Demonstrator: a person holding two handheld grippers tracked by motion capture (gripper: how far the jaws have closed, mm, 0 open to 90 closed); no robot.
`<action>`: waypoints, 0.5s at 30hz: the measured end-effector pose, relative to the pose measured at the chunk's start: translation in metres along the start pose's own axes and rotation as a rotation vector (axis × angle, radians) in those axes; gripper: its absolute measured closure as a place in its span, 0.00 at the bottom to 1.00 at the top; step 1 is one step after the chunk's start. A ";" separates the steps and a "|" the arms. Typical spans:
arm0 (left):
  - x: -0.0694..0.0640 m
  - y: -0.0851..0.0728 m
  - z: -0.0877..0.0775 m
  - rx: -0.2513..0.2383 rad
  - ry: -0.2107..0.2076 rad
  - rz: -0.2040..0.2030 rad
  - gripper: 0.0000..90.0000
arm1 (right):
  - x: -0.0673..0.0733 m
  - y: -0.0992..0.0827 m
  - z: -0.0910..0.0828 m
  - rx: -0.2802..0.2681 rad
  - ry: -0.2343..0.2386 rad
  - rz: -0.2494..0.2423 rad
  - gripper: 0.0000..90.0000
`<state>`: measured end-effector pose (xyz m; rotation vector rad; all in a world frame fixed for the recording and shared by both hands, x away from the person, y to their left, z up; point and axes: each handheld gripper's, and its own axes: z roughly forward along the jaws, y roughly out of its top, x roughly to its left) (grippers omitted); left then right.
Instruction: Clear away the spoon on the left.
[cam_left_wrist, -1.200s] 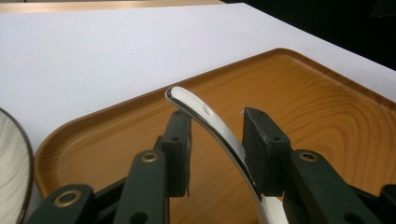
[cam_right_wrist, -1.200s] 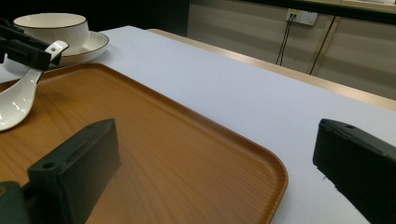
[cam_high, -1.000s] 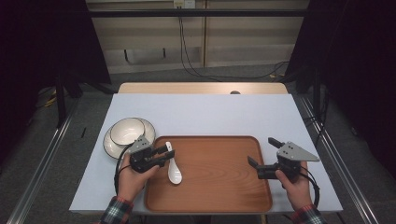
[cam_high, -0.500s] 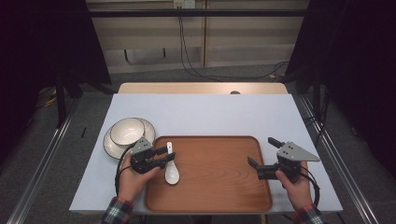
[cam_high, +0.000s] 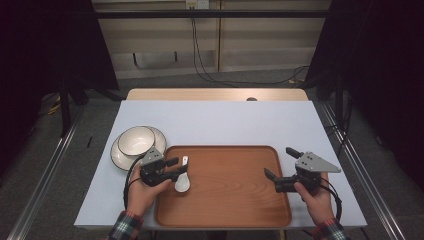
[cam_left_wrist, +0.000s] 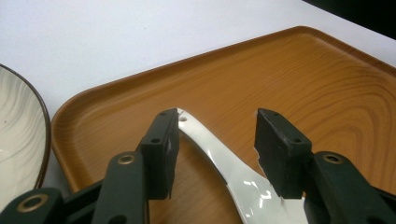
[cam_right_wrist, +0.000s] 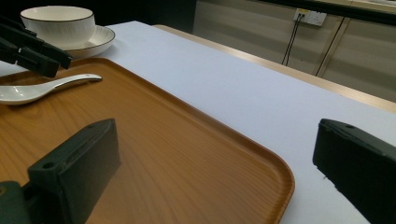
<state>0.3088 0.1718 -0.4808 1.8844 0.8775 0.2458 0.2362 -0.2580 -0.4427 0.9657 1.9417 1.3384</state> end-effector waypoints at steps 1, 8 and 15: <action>0.000 0.000 0.000 -0.001 0.002 -0.001 0.55 | 0.001 0.000 0.000 0.000 -0.005 0.006 0.00; 0.001 0.002 -0.002 -0.018 0.010 -0.015 0.49 | -0.002 0.000 -0.001 -0.002 -0.014 0.004 0.00; 0.003 0.005 -0.005 -0.041 0.010 -0.022 0.41 | -0.002 0.000 0.001 -0.006 -0.006 0.002 0.00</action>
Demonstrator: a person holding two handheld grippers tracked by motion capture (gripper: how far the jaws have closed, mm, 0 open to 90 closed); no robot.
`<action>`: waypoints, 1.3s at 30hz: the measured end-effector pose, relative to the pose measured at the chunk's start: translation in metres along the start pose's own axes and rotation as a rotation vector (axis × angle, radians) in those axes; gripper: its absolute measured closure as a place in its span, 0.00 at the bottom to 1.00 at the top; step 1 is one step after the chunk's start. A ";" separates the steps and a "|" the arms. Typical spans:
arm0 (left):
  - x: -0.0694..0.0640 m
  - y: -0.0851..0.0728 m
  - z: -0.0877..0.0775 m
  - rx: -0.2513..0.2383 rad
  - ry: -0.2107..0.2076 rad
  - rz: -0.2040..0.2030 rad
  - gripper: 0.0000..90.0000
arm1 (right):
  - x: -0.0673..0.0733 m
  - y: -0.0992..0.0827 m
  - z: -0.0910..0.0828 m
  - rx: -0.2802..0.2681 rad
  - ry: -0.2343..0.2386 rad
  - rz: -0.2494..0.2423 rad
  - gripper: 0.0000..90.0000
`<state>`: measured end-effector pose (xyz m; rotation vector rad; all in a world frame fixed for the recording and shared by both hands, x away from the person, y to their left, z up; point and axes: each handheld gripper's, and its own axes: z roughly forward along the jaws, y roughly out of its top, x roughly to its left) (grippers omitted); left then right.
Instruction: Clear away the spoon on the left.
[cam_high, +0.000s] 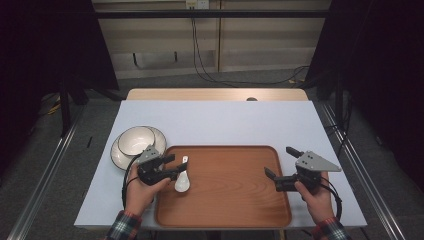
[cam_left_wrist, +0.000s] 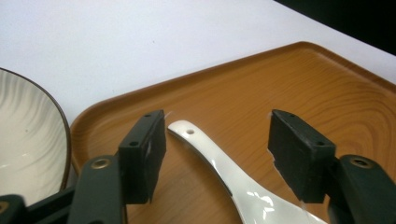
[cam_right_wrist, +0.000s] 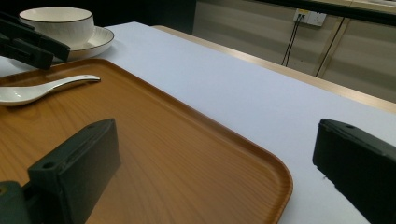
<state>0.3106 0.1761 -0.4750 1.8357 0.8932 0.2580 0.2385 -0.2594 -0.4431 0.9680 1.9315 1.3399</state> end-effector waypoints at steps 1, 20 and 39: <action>0.000 0.001 0.000 -0.007 0.000 -0.002 0.40 | 0.000 0.000 0.000 0.004 0.002 0.004 0.00; -0.002 0.011 -0.005 -0.074 -0.038 0.030 0.20 | 0.000 0.000 0.000 0.006 0.003 -0.010 0.01; 0.001 0.023 -0.028 -0.136 -0.034 0.018 0.17 | -0.002 0.002 -0.002 -0.002 -0.010 0.010 0.01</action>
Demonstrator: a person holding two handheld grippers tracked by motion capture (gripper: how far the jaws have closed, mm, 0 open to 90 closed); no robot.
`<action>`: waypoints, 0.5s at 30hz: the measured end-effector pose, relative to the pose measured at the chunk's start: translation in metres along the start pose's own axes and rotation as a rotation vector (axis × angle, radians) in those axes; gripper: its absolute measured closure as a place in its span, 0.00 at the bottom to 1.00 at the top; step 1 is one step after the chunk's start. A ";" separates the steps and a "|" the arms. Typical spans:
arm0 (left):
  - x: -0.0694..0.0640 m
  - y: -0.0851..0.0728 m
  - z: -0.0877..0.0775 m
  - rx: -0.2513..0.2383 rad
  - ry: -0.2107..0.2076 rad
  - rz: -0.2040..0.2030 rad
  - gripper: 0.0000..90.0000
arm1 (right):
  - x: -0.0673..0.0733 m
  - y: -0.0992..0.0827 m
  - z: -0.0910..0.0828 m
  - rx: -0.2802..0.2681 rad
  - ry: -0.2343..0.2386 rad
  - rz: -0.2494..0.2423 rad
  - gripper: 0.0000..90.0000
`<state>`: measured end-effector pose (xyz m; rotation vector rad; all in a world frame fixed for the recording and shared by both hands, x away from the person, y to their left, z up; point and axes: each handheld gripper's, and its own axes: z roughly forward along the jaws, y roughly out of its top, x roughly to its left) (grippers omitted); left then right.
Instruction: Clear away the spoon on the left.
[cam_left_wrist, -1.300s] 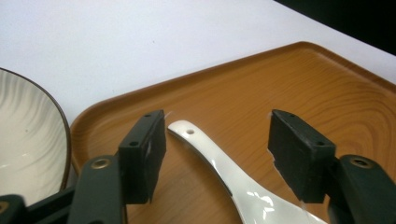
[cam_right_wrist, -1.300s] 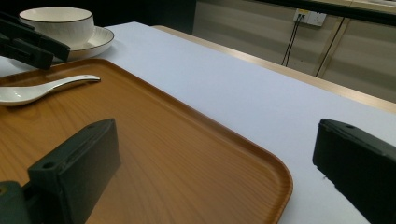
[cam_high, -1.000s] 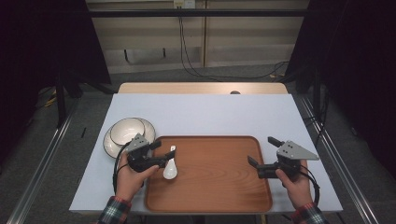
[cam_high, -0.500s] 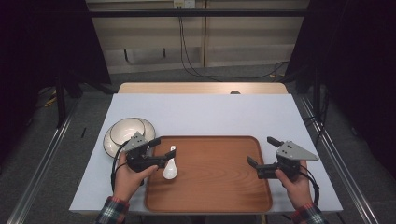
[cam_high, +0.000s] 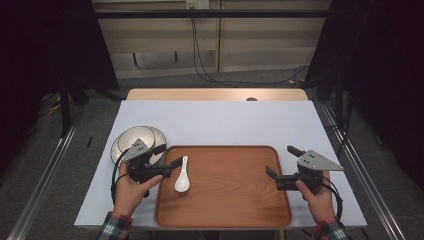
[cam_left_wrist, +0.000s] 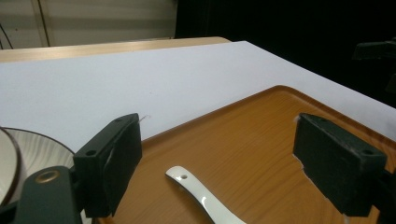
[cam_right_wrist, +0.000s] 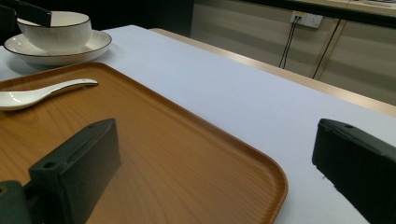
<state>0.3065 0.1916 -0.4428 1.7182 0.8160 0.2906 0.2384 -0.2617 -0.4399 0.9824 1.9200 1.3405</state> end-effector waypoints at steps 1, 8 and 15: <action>0.000 0.000 -0.001 -0.002 0.003 -0.005 0.17 | 0.000 0.000 0.000 0.000 0.001 0.000 0.01; 0.004 0.002 -0.008 -0.014 0.003 0.000 0.15 | -0.001 0.000 0.001 -0.003 0.001 -0.002 0.01; 0.007 0.005 -0.014 -0.025 -0.013 0.003 0.12 | -0.001 0.000 0.000 -0.002 0.002 -0.003 0.01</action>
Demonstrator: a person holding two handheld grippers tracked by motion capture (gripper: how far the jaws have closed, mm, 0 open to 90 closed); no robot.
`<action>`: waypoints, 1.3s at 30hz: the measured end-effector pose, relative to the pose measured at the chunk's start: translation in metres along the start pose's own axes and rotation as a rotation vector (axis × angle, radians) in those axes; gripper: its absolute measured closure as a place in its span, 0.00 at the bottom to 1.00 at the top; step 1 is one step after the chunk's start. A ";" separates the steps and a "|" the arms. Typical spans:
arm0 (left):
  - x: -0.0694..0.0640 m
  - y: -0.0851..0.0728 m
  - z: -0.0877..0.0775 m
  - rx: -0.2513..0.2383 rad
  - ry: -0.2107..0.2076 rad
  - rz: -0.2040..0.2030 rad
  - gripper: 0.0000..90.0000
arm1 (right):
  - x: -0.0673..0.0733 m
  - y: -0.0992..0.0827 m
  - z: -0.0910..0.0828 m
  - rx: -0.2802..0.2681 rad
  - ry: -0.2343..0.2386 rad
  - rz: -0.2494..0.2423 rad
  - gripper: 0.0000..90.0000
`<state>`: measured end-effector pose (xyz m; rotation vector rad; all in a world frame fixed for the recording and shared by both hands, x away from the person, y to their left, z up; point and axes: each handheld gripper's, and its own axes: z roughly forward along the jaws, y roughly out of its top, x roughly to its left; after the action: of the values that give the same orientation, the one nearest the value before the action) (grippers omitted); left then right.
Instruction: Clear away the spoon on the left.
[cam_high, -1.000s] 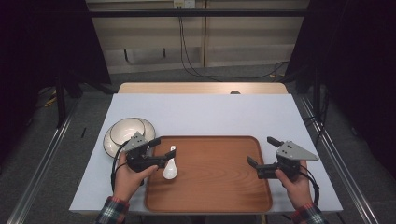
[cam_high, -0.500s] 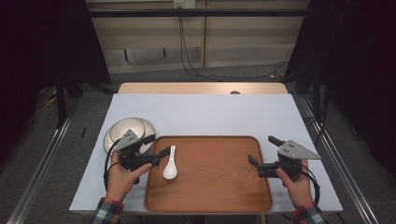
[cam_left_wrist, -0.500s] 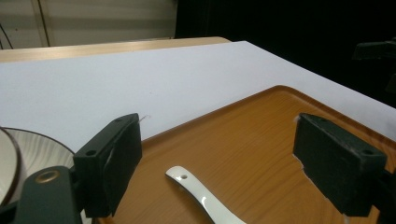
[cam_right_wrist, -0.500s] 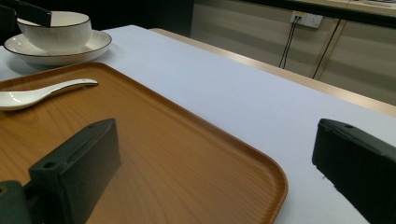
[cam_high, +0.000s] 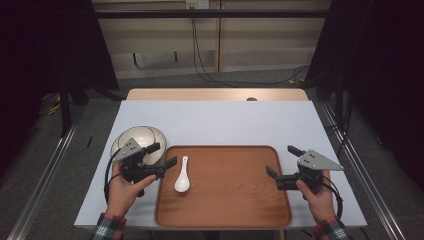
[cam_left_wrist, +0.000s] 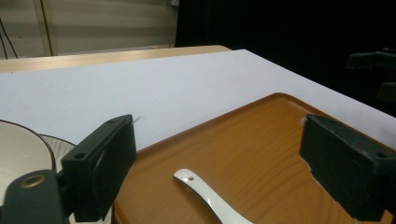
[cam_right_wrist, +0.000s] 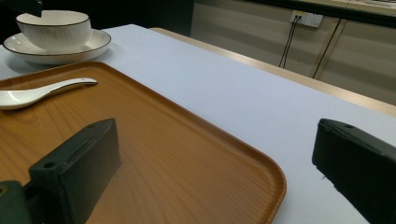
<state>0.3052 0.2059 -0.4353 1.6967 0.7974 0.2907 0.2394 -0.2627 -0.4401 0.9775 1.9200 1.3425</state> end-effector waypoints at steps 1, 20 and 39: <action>0.000 0.001 -0.001 -0.004 -0.013 -0.009 0.11 | 0.000 0.000 0.000 0.000 0.000 0.000 0.01; 0.013 0.009 -0.022 -0.036 -0.003 -0.066 0.05 | 0.001 -0.001 0.001 0.007 0.005 -0.009 0.01; 0.022 0.008 -0.040 -0.066 -0.027 0.003 0.02 | 0.002 0.000 0.000 0.011 0.010 -0.008 0.01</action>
<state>0.3011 0.2495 -0.4210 1.6369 0.7581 0.2924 0.2383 -0.2611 -0.4407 0.9693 1.9389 1.3355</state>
